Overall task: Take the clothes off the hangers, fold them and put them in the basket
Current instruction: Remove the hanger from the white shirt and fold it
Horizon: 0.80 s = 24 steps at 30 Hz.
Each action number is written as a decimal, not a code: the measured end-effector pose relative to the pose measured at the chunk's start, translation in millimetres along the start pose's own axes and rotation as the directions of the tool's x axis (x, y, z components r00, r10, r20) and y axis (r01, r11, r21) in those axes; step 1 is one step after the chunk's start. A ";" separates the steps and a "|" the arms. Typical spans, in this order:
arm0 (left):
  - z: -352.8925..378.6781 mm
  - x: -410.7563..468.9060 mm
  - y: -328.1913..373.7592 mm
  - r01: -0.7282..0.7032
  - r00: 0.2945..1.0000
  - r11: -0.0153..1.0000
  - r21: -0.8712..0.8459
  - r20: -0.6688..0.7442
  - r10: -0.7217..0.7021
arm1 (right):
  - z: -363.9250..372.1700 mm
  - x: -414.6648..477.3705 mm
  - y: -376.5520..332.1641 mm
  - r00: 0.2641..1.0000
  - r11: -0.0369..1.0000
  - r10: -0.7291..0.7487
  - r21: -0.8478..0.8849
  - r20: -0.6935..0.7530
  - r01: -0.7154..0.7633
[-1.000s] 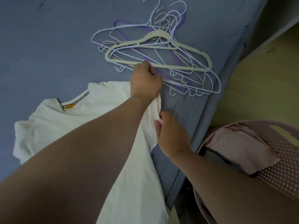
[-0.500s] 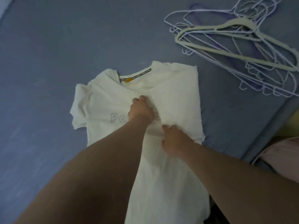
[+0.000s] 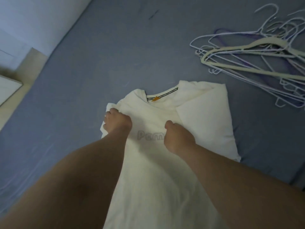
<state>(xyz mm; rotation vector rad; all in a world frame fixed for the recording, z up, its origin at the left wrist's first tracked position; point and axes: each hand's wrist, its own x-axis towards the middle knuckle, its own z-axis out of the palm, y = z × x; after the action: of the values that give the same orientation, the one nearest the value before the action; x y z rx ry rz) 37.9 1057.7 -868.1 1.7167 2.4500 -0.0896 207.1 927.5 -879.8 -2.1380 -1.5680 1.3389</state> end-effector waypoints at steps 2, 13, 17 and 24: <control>0.1 40.1 -22.7 0.080 0.997 0.997 -0.020 -0.008 -0.080 | 6.2 13.8 -15.5 0.999 0.999 -0.030 0.023 -0.031 0.031; 32.3 154.1 -84.0 -0.226 0.877 0.897 -0.381 0.322 0.357 | 141.5 35.3 -150.0 0.957 0.982 -0.188 -0.030 -0.222 0.186; 15.9 165.1 -101.6 -0.226 0.824 0.873 -0.433 0.393 0.408 | 208.3 51.7 -205.4 0.962 0.841 0.220 0.470 0.159 -0.270; -12.3 186.7 -143.3 -0.200 0.841 0.827 -0.525 0.340 0.420 | 231.3 71.6 -233.3 0.852 -0.088 0.456 0.965 0.258 -0.246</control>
<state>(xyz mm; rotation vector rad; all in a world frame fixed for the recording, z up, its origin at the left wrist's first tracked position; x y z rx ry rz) -160.2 1183.5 -890.2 1.6274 1.6537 0.1331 -117.7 1007.0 -915.3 -1.4529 0.3687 1.5451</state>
